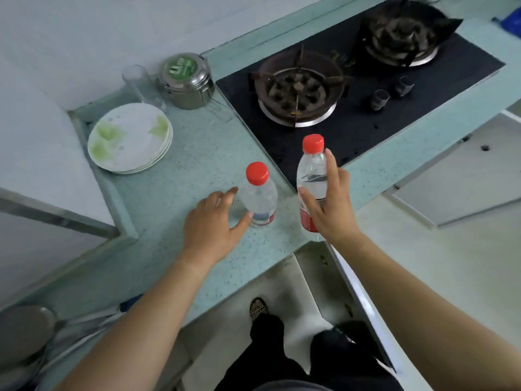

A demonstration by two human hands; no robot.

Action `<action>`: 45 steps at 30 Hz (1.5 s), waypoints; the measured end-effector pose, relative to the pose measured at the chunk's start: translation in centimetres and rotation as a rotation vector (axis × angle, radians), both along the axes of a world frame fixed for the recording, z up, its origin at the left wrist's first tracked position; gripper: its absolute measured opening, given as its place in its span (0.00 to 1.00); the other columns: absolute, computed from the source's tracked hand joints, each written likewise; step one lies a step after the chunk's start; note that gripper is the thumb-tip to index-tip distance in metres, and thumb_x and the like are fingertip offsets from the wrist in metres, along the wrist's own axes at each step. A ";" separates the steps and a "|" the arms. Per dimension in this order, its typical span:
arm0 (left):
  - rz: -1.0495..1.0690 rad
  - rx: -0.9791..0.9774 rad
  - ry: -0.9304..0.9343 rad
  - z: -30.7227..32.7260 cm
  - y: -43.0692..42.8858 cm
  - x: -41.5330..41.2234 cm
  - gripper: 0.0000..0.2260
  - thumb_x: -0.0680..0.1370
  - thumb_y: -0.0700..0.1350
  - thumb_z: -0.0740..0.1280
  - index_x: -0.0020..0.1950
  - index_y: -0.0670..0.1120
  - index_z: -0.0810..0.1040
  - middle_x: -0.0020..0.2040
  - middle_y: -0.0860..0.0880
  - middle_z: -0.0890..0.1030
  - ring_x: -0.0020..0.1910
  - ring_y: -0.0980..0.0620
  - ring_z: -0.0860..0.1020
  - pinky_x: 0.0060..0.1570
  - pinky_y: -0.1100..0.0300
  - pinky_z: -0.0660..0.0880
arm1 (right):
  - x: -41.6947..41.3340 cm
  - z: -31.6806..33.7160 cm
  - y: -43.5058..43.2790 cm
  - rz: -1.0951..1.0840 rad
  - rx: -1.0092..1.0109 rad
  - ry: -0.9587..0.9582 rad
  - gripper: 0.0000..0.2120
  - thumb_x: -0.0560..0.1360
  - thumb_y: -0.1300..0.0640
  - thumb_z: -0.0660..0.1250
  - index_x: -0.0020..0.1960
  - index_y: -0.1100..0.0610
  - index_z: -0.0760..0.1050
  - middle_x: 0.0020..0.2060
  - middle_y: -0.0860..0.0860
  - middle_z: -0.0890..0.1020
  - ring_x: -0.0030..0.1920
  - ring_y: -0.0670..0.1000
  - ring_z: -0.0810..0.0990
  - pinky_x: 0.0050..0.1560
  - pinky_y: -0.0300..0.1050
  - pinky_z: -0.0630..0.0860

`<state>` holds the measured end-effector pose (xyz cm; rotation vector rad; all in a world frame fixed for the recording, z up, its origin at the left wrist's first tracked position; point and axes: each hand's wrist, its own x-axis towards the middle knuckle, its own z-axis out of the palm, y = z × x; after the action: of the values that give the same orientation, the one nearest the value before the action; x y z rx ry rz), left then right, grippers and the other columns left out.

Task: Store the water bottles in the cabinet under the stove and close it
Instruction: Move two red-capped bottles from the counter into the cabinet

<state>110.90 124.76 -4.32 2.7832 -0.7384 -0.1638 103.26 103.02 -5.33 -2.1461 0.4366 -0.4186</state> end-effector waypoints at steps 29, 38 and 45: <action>-0.291 -0.054 0.178 -0.6 -15.1 -3.9 0.31 0.76 0.61 0.58 0.75 0.60 0.46 0.55 0.40 0.72 0.48 0.39 0.75 0.41 0.53 0.67 | -14.2 0.4 -3.9 -0.480 0.041 0.234 0.35 0.76 0.46 0.63 0.73 0.35 0.44 0.50 0.50 0.63 0.43 0.51 0.70 0.53 0.41 0.67; -0.446 -0.106 0.282 1.3 -23.3 -20.8 0.30 0.76 0.62 0.58 0.73 0.63 0.46 0.64 0.41 0.73 0.58 0.40 0.74 0.52 0.46 0.73 | -31.9 1.1 -10.4 -0.651 0.137 0.188 0.34 0.75 0.49 0.65 0.73 0.36 0.48 0.50 0.52 0.65 0.43 0.52 0.73 0.51 0.41 0.68; -0.578 -0.148 0.391 0.1 -35.1 -36.8 0.29 0.75 0.63 0.59 0.73 0.65 0.49 0.61 0.43 0.76 0.54 0.41 0.76 0.48 0.52 0.71 | -47.9 1.6 -18.0 -0.824 0.184 0.245 0.34 0.76 0.47 0.62 0.72 0.35 0.44 0.51 0.52 0.65 0.39 0.52 0.74 0.49 0.43 0.71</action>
<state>74.07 89.70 -4.27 2.2235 -1.3485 -0.7011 55.40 85.03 -3.76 -1.7631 1.4532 -0.5343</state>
